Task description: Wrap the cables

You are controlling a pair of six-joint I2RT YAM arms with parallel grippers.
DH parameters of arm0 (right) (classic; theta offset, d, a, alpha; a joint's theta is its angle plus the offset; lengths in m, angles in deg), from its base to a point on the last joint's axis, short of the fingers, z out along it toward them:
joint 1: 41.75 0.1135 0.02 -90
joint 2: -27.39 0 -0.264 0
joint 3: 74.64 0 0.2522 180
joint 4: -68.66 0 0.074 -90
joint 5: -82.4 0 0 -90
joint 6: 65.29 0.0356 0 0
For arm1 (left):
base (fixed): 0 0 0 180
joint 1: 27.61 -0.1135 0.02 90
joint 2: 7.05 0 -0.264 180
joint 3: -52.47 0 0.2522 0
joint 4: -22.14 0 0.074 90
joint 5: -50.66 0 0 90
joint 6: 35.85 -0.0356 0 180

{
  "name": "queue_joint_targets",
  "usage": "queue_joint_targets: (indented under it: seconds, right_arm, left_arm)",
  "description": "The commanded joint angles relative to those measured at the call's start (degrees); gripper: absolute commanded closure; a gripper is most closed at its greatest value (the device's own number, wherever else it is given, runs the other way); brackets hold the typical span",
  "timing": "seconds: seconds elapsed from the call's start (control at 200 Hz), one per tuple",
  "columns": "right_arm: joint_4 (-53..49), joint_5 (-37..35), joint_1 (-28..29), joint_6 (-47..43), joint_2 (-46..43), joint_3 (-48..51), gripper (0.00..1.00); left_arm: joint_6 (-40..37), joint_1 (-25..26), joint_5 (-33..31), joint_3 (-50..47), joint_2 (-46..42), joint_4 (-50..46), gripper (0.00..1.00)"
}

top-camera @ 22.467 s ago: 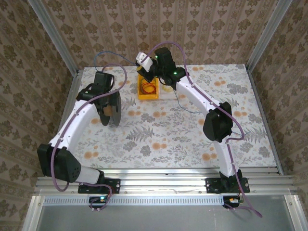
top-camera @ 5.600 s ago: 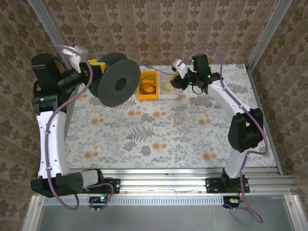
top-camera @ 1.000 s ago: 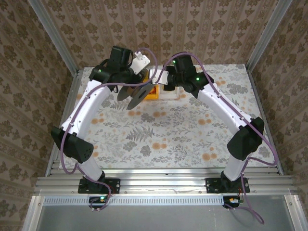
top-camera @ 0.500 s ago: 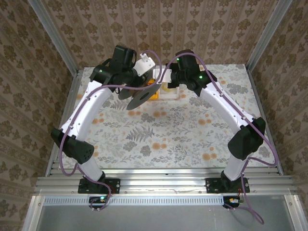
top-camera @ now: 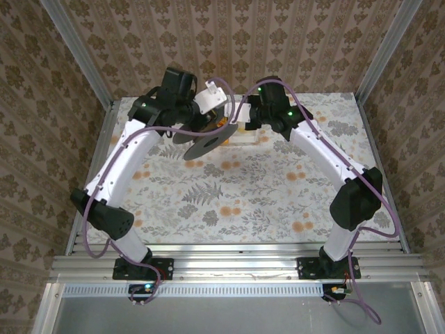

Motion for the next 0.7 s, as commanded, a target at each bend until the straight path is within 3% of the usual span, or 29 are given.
queue_joint_targets:
  seconds: [0.0,0.16,0.25,0.48,0.695]
  right_arm:
    - [2.8,0.0,-2.3,1.4,-2.2,2.4,0.96]
    - [2.5,3.1,-2.8,3.4,-3.6,4.8,0.86]
    - [2.9,3.8,-2.9,4.3,-4.2,6.3,0.75]
    - [6.8,5.3,-4.3,8.4,-6.4,10.7,0.71]
    - [10.8,10.2,-7.9,17.9,-10.6,15.7,0.63]
  left_arm:
    - [-2.6,-1.6,1.5,-0.2,-5.4,-2.1,1.0]
    - [-2.2,-2.9,2.5,-1.0,-6.6,-0.6,1.0]
    - [-1.8,-3.7,3.9,-1.6,-7.3,0.1,1.0]
    - [-1.5,-4.4,4.6,-2.1,-7.8,0.6,1.0]
    - [-0.9,-4.8,5.9,-2.8,-7.9,1.3,1.0]
